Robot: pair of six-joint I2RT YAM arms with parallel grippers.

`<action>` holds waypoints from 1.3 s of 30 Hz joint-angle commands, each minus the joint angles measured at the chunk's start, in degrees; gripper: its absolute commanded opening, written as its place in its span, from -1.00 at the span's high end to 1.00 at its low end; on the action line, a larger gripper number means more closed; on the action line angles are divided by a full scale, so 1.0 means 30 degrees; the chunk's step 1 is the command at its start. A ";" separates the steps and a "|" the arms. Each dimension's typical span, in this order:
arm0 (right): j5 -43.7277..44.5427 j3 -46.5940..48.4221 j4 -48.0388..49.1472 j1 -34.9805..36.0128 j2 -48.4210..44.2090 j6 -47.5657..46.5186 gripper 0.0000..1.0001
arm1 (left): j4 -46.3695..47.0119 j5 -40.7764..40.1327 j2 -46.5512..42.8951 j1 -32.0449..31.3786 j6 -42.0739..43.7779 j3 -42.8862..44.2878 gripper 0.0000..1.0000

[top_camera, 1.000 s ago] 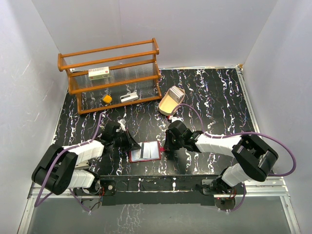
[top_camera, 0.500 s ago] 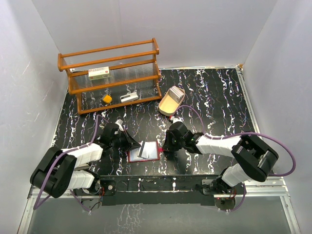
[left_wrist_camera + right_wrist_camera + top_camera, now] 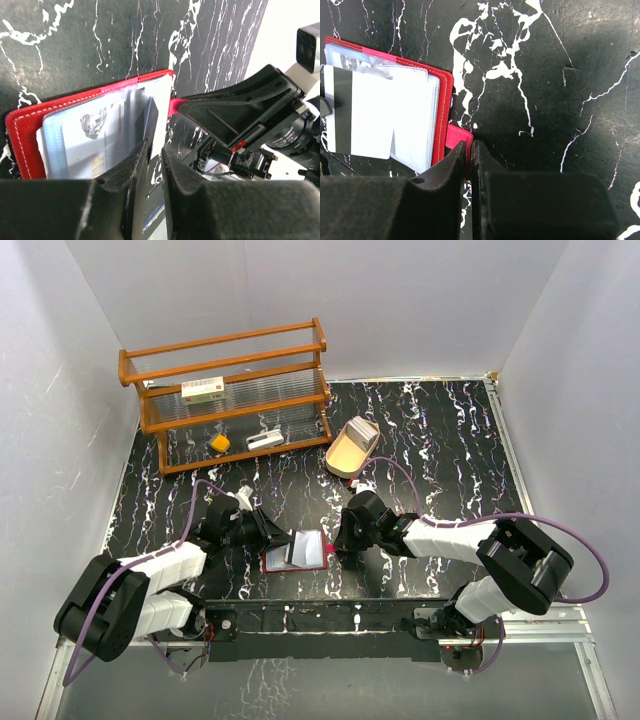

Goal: Put the credit cards into the card holder
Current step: Insert the credit card into the card holder.

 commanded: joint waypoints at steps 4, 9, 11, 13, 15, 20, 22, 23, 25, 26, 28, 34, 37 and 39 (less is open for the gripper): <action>0.0339 0.0177 0.0291 0.0117 -0.0395 0.0051 1.00 | 0.0125 0.1604 -0.0013 0.0038 0.0959 -0.0288 0.88; 0.0410 0.0213 0.0256 0.0117 -0.0354 0.0022 1.00 | -0.0662 0.0603 -0.0065 0.0042 0.1539 -0.0248 1.00; 0.0413 0.0159 0.0311 0.0117 -0.0334 0.0035 1.00 | -0.0584 0.0105 0.0050 0.0063 0.1606 -0.0298 1.00; 0.0388 0.0101 0.0343 0.0117 -0.0363 0.0092 1.00 | -0.0360 -0.0369 0.0332 0.0061 0.1689 -0.0307 1.00; 0.0397 0.0034 0.0366 0.0117 -0.0433 0.0067 1.00 | 0.0065 -0.0598 0.0742 0.0050 0.1734 -0.0337 1.00; 0.0410 -0.0014 0.0397 0.0110 -0.0508 0.0082 1.00 | 0.1206 -0.1149 0.1461 0.0044 0.1603 -0.0633 1.00; 0.0382 0.0008 0.0410 0.0102 -0.0495 0.0076 1.00 | 0.2300 -0.1347 0.1516 0.0042 0.1002 -0.1138 1.00; 0.0360 0.0071 0.0357 0.0115 -0.0481 0.0087 1.00 | 0.2864 -0.1457 0.1501 0.0042 0.0692 -0.1381 1.00; 0.0372 0.0139 0.0291 0.0110 -0.0497 0.0082 1.00 | 0.3225 -0.1905 0.1303 0.0039 0.0325 -0.1678 1.00; 0.0400 0.0135 0.0273 0.0116 -0.0530 0.0088 1.00 | 0.3240 -0.2105 0.1159 0.0038 0.0219 -0.1757 1.00; 0.0486 0.0078 0.0300 0.0117 -0.0635 0.0249 1.00 | 0.3068 -0.2471 0.0859 0.0038 0.0090 -0.1823 1.00; 0.0675 -0.0148 0.0657 0.0123 -0.0832 0.0785 1.00 | 0.4121 -0.3090 0.0523 -0.0080 -0.0870 -0.2565 1.00; 0.0627 -0.0150 0.0753 0.0123 -0.0792 0.0904 1.00 | 0.4246 -0.3302 0.0687 -0.0244 -0.1024 -0.2672 1.00; 0.0607 -0.0151 0.0772 0.0124 -0.0731 0.0913 1.00 | 0.4553 -0.3409 0.0816 -0.0374 -0.1263 -0.2798 1.00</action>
